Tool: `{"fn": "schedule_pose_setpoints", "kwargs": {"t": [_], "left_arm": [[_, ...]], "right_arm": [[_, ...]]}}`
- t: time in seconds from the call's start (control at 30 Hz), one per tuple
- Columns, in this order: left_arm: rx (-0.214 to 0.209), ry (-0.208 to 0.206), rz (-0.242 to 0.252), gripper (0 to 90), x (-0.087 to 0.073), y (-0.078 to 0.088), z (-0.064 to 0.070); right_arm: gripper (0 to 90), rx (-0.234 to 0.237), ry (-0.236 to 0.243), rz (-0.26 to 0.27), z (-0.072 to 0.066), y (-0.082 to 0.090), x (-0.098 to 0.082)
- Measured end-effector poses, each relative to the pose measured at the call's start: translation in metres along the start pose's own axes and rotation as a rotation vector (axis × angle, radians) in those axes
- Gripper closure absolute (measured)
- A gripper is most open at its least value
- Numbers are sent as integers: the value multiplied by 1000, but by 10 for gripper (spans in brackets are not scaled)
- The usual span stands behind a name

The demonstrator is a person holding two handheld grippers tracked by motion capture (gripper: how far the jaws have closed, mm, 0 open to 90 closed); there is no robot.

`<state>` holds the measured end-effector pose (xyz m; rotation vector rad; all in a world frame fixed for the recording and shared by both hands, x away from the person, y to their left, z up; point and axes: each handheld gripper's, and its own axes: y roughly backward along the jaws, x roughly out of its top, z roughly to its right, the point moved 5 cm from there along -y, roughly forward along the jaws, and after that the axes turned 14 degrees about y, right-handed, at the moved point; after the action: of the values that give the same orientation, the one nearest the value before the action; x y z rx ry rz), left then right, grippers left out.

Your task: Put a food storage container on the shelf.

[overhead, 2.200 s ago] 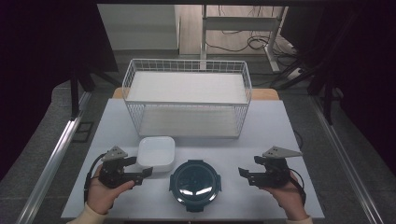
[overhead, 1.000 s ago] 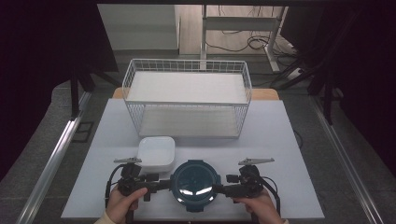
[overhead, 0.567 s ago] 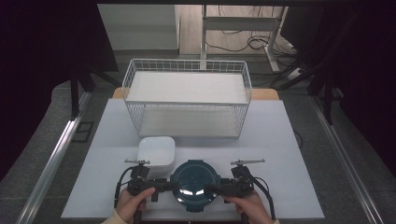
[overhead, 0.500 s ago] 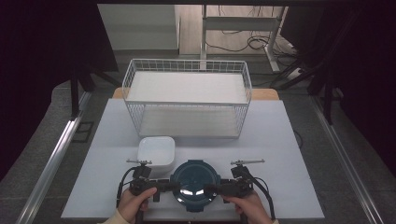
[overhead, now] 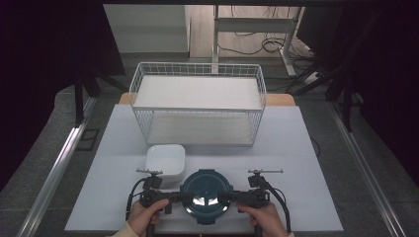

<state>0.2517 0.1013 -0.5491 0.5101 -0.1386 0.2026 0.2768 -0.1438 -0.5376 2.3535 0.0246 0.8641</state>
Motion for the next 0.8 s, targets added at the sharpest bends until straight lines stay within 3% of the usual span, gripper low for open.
{"fn": "schedule_pose_setpoints", "kwargs": {"t": [0.4,0.8], "left_arm": [[-8,24,48,413,-5,3,8],[28,-13,83,431,-5,9,16]], "right_arm": [[361,-17,-24,35,-4,6,-2],[390,-24,-18,43,-11,9,0]]}}
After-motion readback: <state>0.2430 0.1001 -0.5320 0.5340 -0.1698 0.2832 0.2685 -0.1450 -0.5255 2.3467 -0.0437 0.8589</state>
